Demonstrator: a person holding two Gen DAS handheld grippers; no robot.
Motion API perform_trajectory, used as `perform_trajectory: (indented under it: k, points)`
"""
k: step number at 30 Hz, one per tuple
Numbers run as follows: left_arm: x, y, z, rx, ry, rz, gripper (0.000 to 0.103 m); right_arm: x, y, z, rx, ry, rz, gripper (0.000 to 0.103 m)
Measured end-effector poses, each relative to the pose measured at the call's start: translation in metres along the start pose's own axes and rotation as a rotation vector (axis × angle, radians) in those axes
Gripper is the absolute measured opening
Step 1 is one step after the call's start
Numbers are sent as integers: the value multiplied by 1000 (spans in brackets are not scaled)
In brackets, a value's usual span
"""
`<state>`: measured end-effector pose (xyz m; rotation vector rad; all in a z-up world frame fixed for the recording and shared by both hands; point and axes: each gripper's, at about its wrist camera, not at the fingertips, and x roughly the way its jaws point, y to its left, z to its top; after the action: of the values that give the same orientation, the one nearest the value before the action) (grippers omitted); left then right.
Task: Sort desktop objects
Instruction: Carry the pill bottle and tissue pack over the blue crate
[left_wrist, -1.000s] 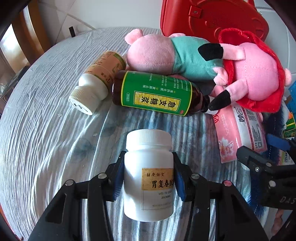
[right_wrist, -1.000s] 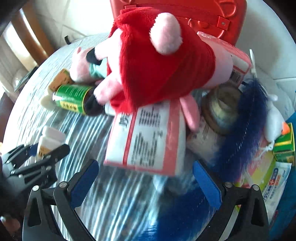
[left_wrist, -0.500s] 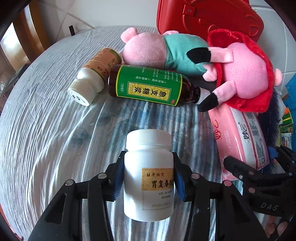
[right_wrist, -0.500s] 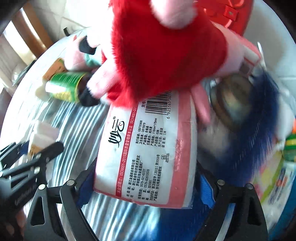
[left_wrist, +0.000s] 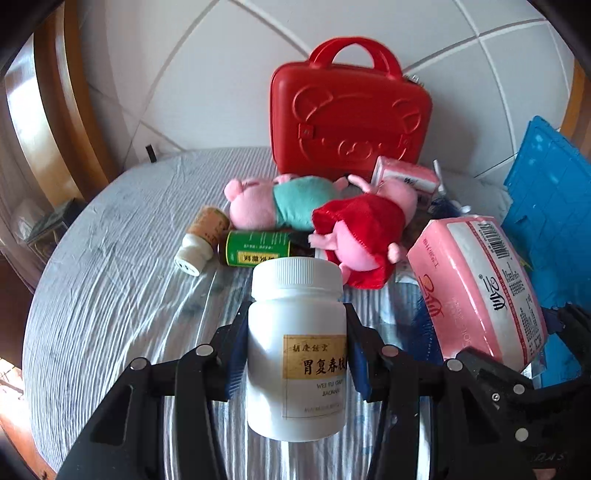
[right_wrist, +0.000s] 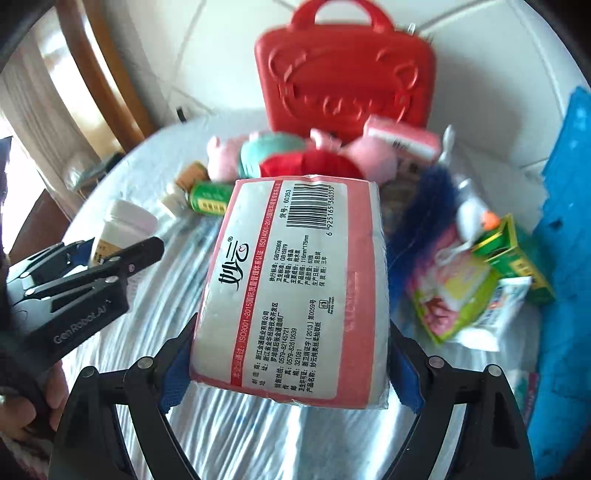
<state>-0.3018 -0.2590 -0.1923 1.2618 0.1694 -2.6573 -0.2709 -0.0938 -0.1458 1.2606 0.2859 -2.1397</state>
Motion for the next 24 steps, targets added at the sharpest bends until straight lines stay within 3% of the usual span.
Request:
perform_trajectory:
  k: [1,2,4,15,24]
  points:
    - [2,6,7,6,-19,-4,46,-18,0,0,1,-37,-4,89]
    - [-11,1,8,15,-40,-7,46,7,-16,16,0,-62,-5,89]
    - [-32,-10,10,34,-75,-18,46,-30,-20,16,0,-125,-20,89]
    - [-108,-72,1,139,-190,-93,46,-146,-26,-28,29,-369,-147,89]
    - [-170,-159,9,255,-271,-224,46,-242,-68,-68,115,-545,-269,89]
